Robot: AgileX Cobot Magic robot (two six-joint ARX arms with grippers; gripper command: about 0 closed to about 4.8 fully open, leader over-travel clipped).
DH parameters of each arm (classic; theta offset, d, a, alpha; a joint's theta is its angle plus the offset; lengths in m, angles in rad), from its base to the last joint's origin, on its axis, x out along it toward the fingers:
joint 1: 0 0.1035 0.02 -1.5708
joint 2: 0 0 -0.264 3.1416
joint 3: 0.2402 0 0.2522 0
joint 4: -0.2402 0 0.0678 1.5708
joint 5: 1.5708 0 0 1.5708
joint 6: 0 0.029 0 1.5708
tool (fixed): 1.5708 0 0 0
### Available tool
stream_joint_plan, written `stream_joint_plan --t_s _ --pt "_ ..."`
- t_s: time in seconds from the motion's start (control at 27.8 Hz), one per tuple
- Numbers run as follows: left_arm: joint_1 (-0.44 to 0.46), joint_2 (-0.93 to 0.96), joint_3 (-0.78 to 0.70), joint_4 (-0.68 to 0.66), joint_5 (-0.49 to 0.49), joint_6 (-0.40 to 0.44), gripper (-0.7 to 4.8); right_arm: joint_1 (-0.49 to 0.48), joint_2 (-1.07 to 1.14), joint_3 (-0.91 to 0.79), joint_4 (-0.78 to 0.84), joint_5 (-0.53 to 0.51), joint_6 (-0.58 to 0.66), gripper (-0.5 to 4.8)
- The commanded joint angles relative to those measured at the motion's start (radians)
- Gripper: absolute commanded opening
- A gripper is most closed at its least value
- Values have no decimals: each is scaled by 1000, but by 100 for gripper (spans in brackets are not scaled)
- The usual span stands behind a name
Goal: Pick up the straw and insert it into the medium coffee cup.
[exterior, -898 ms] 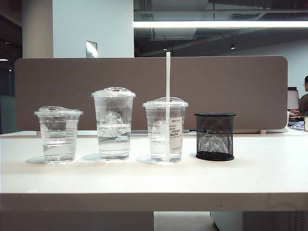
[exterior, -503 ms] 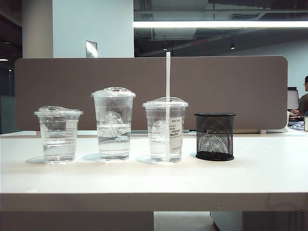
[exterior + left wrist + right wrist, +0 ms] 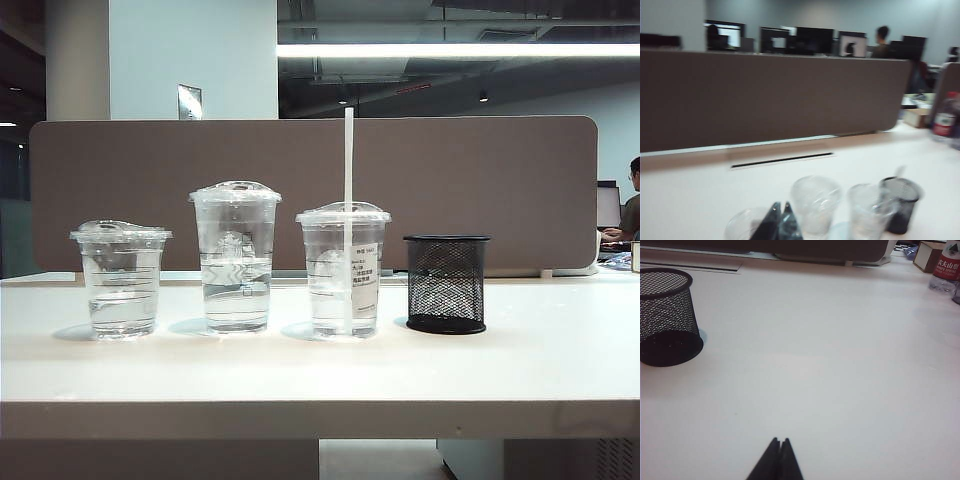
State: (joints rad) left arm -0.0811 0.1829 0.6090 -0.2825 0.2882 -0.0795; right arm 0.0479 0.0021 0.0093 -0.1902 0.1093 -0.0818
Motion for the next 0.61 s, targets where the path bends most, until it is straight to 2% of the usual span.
stream_joint_plan --t_s 0.04,0.14,0.22,0.43,0.61 --pt "-44 54 201 -332 8 26 -4 1 0 2 7 2 3 -8" --pt "-115 80 375 -568 3 67 -4 1 0 2 7 2 3 -8" --pt "-133 69 422 -632 3 71 -4 1 0 2 7 2 3 -8" --pt "-130 31 496 -794 16 65 -4 1 0 2 6 2 3 -8" --pt "-130 16 496 -810 15 65 -4 1 0 2 7 2 3 -8"
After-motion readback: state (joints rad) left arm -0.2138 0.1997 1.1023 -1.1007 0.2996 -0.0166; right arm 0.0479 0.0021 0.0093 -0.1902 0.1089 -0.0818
